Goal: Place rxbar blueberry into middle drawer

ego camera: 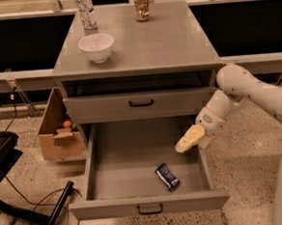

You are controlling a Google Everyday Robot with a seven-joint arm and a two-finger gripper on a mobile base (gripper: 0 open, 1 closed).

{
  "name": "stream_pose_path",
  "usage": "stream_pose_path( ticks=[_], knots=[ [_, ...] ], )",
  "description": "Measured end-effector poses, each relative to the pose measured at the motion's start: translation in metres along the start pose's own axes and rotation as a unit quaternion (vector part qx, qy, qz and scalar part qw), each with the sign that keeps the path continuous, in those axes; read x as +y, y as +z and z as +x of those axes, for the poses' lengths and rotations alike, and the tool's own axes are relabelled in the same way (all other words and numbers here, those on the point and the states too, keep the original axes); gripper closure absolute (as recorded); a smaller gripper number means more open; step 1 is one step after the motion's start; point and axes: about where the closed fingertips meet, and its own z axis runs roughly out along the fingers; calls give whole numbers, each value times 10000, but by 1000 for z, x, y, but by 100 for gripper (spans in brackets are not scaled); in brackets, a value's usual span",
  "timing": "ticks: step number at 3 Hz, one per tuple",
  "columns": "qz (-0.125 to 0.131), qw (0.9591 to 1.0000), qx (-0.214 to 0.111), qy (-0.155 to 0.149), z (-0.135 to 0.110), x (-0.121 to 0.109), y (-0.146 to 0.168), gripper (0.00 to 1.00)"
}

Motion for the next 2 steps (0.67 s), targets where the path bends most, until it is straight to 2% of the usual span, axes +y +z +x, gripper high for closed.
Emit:
stream_pose_path(
  ticks=[1, 2],
  knots=[
    [670, 9976, 19, 143, 38, 27, -57, 0],
    [1355, 9872, -671, 509, 73, 55, -107, 0]
  ],
)
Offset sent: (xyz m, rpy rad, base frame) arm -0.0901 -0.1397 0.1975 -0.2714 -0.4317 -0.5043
